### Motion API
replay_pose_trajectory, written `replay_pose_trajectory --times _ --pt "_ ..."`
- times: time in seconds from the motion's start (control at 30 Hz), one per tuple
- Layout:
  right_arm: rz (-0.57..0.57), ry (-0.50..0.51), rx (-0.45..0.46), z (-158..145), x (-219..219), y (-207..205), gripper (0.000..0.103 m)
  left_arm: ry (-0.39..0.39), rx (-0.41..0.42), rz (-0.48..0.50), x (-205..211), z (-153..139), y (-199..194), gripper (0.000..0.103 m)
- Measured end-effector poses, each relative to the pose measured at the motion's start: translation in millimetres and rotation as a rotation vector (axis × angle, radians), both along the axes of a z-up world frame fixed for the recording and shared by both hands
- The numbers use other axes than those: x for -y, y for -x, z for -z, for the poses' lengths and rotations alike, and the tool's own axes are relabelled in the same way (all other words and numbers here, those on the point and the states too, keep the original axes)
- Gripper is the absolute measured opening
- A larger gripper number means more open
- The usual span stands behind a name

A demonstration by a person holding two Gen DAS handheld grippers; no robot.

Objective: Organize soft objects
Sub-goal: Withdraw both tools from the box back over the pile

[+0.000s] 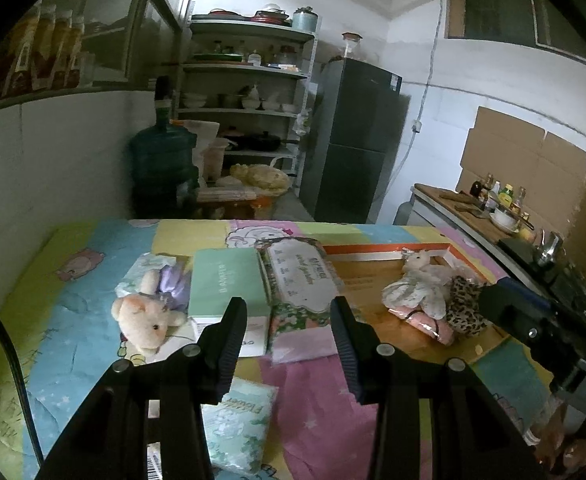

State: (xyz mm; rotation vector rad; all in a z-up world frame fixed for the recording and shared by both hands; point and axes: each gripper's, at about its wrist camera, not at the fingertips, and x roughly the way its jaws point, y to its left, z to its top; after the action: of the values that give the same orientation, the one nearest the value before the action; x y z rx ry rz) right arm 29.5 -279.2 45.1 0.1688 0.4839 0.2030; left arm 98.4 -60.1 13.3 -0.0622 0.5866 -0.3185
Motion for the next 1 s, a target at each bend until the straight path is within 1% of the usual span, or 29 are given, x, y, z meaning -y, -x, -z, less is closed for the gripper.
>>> replay_pose_trajectory --times 0.2,0.43,0.67,0.83,1.0 --pt "-0.016 0.009 -0.003 1 -15 2 0.065 0.007 -0.002 -0.018 -13 2 4 0.043" --pt "-0.060 0.016 -0.010 6 -38 6 0.065 0.011 -0.006 -0.048 -30 6 9 0.043" --pt "-0.091 0.015 -0.018 12 -51 10 0.065 0.006 -0.001 -0.074 -40 9 15 0.043" --pt "-0.118 0.018 -0.015 13 -60 13 0.065 0.000 0.007 -0.117 -56 14 21 0.043" --pt "-0.136 0.018 -0.022 16 -67 15 0.065 0.027 -0.003 -0.184 -84 21 25 0.043"
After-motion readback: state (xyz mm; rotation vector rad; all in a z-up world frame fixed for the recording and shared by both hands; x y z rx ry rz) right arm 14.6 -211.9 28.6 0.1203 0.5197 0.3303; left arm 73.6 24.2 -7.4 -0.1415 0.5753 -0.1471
